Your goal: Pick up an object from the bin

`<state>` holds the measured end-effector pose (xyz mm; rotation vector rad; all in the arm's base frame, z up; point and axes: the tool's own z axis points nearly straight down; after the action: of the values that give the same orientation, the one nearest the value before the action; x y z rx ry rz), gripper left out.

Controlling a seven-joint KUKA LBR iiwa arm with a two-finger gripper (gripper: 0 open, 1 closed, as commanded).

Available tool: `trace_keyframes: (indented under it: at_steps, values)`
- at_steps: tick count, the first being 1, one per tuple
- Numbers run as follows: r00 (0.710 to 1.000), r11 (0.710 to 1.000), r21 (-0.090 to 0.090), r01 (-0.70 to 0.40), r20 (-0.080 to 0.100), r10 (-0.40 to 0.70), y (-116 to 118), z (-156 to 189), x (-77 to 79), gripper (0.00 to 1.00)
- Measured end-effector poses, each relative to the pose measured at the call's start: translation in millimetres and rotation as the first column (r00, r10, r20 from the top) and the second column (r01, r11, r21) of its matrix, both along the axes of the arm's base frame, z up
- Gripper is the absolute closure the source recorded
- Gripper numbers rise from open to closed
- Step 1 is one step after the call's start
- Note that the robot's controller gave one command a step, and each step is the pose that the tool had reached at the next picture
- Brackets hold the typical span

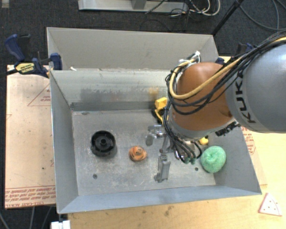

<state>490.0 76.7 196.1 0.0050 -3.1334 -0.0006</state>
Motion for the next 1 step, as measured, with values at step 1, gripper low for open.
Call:
trace_keyframes:
  at_steps: [1]
  values:
    - [1.0,1.0,0.001,0.003,0.008,-0.003,-0.4,4.2,1.6,0.0]
